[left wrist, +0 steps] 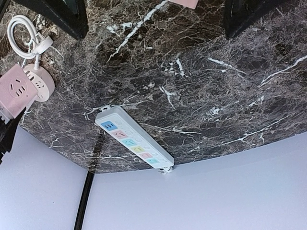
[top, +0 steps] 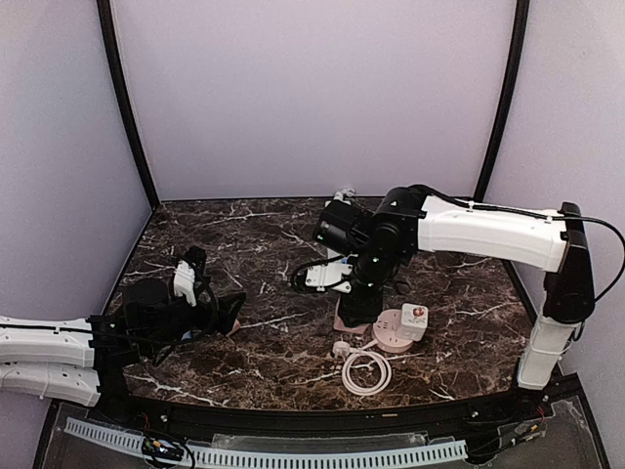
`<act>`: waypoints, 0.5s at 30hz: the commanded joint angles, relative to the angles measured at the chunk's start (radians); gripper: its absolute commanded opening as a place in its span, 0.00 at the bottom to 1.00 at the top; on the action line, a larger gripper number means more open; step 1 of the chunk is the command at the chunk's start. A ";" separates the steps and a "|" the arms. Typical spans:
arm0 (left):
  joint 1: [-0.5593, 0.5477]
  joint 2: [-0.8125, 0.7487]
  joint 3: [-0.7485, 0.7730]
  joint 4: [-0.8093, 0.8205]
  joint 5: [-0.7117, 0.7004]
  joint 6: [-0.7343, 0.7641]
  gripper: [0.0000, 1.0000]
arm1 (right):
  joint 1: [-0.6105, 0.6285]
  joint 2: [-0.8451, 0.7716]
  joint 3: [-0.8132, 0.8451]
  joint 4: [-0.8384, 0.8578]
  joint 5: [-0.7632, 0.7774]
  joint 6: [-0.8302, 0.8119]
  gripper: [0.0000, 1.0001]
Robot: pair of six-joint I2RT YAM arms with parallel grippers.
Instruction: Insert the plug
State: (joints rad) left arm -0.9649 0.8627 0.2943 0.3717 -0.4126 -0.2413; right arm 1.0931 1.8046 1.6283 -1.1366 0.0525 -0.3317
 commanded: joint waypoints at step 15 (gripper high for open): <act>0.002 0.013 -0.015 0.024 0.042 0.012 0.99 | -0.147 -0.044 -0.060 0.000 0.018 -0.080 0.00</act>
State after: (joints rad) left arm -0.9649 0.8776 0.2939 0.3733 -0.3897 -0.2382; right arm 0.9722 1.7905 1.5967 -1.1507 0.0906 -0.3923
